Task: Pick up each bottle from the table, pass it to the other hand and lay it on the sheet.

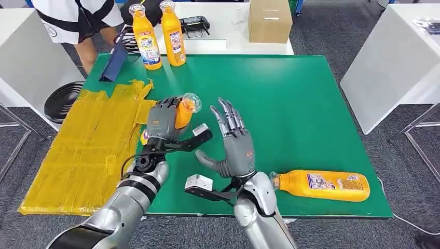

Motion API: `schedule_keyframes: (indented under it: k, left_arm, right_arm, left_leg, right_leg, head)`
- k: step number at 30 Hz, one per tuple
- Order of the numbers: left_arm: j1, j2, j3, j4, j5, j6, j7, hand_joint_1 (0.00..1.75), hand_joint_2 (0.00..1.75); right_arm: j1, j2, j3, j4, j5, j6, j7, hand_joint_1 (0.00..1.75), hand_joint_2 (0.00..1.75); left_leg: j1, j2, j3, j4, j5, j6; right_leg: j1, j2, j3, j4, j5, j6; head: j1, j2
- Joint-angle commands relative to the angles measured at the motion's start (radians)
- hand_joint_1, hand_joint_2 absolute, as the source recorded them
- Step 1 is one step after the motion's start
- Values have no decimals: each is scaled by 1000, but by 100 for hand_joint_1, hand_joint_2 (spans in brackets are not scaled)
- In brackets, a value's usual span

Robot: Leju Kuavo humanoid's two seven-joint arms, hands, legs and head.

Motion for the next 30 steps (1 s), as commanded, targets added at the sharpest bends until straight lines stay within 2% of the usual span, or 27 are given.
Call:
schedule_keyframes:
  k: [1,3,6,9,10,13,15,23,30]
  left_arm:
    - [-49,151,-303,227,-42,0,253,175,175]
    - [-47,152,-321,230,-42,0,270,175,175]
    - [-106,188,-655,372,-42,0,454,175,175]
    - [-116,185,-700,450,-42,0,472,175,175]
    - [-126,187,-757,486,-42,-34,491,175,175]
    - [-123,192,-773,503,-42,-34,493,175,175]
    - [-125,203,-828,502,-42,-104,512,175,175]
    - [-123,210,-868,516,-42,-131,492,175,175]
    - [-113,210,-855,521,-13,-151,480,175,175]
  right_arm:
    - [-38,-64,79,-12,-32,-11,-5,0,175]
    - [-39,-64,80,-13,-32,-9,-5,0,175]
    - [-50,-63,98,-3,-42,-6,-16,0,175]
    - [-59,-58,112,8,-46,-6,-21,0,175]
    - [-62,-59,118,11,-47,-6,-25,0,175]
    - [-64,-59,125,14,-51,-7,-27,0,175]
    - [-66,-64,133,10,-56,-8,-29,0,175]
    - [-72,-70,142,21,-57,3,-29,0,175]
    - [-79,-71,145,32,-54,4,-28,0,175]
  left_leg:
    - [0,2,5,-3,0,1]
    - [0,0,4,-3,0,1]
    - [0,-1,3,-2,0,1]
    - [0,0,5,-3,0,2]
    - [0,2,3,-2,0,1]
    - [0,3,4,-2,-1,1]
    - [0,3,3,-2,0,1]
    - [1,2,3,-2,0,1]
    - [1,1,4,-2,0,1]
  right_leg:
    - [0,1,4,-2,0,0]
    - [0,-1,4,-2,0,0]
    - [0,-1,3,-2,0,0]
    - [0,0,5,-3,0,1]
    - [1,1,3,-2,0,0]
    - [0,2,3,-1,0,0]
    - [1,2,2,-1,0,0]
    - [1,2,2,-1,1,0]
    - [0,2,4,-1,0,0]
  head:
    - [0,0]
    - [0,0]
    - [0,0]
    - [0,0]
    - [0,0]
    - [0,0]
    - [0,0]
    - [0,0]
    - [0,0]
